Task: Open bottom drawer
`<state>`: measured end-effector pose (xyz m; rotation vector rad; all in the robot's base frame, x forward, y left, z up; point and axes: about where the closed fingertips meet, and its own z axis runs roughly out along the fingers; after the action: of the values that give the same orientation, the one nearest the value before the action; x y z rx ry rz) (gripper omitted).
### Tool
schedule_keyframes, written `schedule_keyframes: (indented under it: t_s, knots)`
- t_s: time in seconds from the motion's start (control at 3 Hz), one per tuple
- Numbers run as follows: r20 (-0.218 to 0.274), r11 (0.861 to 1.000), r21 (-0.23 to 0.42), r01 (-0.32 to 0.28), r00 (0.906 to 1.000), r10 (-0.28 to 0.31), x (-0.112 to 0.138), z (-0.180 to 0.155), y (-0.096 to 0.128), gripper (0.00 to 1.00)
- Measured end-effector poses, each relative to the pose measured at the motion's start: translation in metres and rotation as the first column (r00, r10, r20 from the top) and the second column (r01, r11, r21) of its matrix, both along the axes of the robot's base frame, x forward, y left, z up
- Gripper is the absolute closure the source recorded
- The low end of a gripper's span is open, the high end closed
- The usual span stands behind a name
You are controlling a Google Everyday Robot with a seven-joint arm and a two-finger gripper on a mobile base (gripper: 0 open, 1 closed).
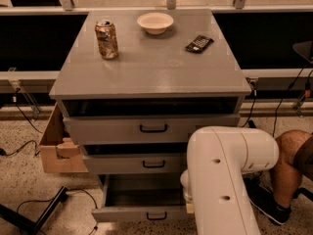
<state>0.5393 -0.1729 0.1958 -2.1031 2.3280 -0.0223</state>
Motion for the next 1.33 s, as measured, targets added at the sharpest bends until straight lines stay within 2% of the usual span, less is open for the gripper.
schedule_keyframes:
  t_s: [0.67,1.0,1.33]
  knots:
    - [-0.006,1.0,0.0,0.0,1.0,0.0,-0.0031,-0.0026,-0.0003,0.13]
    - [-0.008,1.0,-0.001,0.0,1.0,0.0,-0.0044,-0.0037,-0.0004,0.0]
    - [-0.008,1.0,-0.001,0.0,1.0,0.0,-0.0044,-0.0037,-0.0004,0.0]
